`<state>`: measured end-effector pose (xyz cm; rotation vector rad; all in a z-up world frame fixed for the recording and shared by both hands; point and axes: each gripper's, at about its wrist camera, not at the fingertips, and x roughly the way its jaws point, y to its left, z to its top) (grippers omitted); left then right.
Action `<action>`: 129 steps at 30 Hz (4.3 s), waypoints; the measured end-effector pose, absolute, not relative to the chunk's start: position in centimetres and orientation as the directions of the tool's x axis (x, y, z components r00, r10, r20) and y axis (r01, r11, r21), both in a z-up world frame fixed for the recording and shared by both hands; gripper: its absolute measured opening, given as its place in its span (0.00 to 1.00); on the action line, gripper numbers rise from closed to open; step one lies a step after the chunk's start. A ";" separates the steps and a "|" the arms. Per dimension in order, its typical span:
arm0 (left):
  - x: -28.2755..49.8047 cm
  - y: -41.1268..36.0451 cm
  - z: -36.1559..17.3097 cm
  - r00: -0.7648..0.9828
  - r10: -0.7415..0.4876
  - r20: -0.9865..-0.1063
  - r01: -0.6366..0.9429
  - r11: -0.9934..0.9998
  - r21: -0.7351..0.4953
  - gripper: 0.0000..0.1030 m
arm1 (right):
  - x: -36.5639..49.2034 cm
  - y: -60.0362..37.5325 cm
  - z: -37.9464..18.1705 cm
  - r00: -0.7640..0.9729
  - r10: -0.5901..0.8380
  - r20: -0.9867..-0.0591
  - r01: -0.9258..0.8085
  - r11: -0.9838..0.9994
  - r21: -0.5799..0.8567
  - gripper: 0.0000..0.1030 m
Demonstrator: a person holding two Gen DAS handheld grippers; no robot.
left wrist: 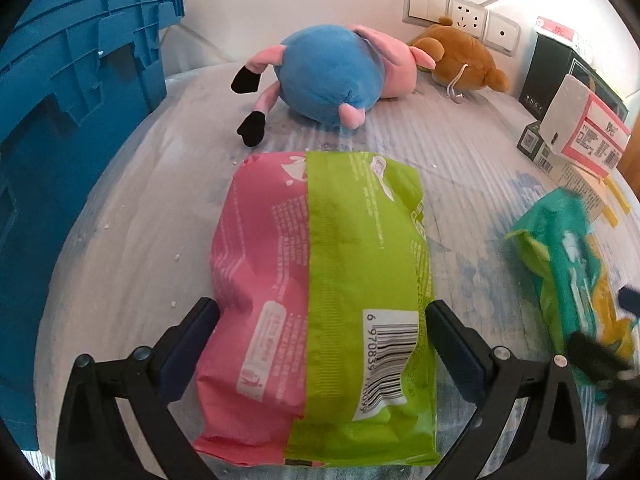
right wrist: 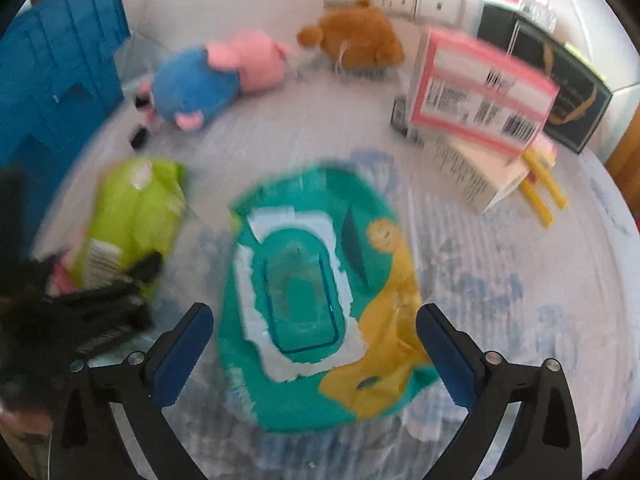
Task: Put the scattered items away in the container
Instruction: 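Hold the pink-and-green pack in the left tool while the right tool grasps the teal wipes pack, then lift both wipes packs and carry them over the blue crate, then open both tools to drop the wipes packs into the crate, then withdraw both tools from the crate toward the remaining items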
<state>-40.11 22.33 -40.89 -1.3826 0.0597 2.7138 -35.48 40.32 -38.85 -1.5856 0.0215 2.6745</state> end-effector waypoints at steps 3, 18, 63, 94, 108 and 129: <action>-40.0 22.3 -40.8 -0.582 0.070 -0.811 -0.105 -0.994 -0.011 1.00 | -35.4 41.2 -39.1 -0.527 0.019 -0.849 -0.099 -0.994 0.039 1.00; -36.4 22.7 -39.6 -0.543 0.117 -0.831 -0.104 -0.992 -0.071 0.77 | -33.8 40.5 -38.1 -0.505 -0.004 -0.863 -0.069 -0.997 0.045 0.67; -24.7 -15.5 -7.3 -0.850 -0.231 -0.474 0.236 -0.971 0.050 0.75 | -27.4 -0.9 -5.4 -0.783 -0.415 -0.463 0.433 -0.899 0.073 0.63; -25.9 -22.9 -11.9 -0.801 -0.121 -0.586 0.156 -0.988 -0.009 0.89 | -30.1 -7.3 -9.6 -0.749 -0.184 -0.636 0.257 -0.966 -0.024 0.80; -20.9 -22.1 -9.3 -0.806 -0.060 -0.589 0.112 -0.992 -0.052 0.89 | -24.2 -4.7 -6.3 -0.747 -0.181 -0.640 0.284 -0.957 -0.060 0.85; -18.5 -16.7 -7.8 -0.829 -0.063 -0.556 0.091 -0.996 -0.023 0.89 | -22.2 0.8 -6.4 -0.751 -0.190 -0.632 0.256 -0.967 -0.014 0.85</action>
